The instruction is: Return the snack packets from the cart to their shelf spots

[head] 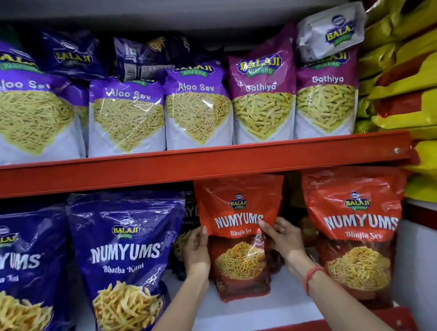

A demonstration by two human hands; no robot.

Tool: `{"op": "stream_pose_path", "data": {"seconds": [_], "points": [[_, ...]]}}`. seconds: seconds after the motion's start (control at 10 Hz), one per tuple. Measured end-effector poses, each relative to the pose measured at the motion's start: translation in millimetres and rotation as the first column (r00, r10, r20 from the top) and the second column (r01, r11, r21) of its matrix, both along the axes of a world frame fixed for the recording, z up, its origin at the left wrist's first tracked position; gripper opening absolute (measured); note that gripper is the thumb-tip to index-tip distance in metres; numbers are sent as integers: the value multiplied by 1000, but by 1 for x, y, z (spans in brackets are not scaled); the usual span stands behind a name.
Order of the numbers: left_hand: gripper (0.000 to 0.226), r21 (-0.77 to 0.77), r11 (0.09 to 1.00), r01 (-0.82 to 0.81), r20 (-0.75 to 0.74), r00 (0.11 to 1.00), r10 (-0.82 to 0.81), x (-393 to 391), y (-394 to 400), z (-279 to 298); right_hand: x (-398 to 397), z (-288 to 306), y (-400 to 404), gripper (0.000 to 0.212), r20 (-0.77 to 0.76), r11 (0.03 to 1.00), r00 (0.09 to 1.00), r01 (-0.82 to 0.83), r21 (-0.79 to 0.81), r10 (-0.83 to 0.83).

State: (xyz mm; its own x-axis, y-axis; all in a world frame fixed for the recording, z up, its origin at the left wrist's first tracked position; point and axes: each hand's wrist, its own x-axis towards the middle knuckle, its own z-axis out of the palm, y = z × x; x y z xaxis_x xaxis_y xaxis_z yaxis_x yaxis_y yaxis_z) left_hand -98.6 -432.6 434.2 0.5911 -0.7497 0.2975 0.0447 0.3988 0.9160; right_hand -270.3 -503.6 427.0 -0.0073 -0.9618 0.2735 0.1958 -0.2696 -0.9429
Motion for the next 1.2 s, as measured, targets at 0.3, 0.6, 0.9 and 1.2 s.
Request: {"op": "stream_pose_path", "data": {"seconds": [0.3, 0.6, 0.9, 1.2], "points": [[76, 230, 930, 287, -192, 950, -246, -8, 29, -27, -10, -29, 31, 74, -104, 959, 989, -68, 275, 100], [75, 274, 894, 355, -70, 934, -350, -13, 75, -35, -37, -38, 71, 108, -344, 976, 939, 48, 212, 28], [74, 288, 901, 323, -38, 944, -326, -27, 108, -33, -57, -34, 117, 84, -347, 978, 936, 16, 206, 58], [44, 92, 993, -67, 399, 917, 25, -31, 147, 10, -73, 41, 166, 61, -630, 983, 761, 56, -173, -154]]}}
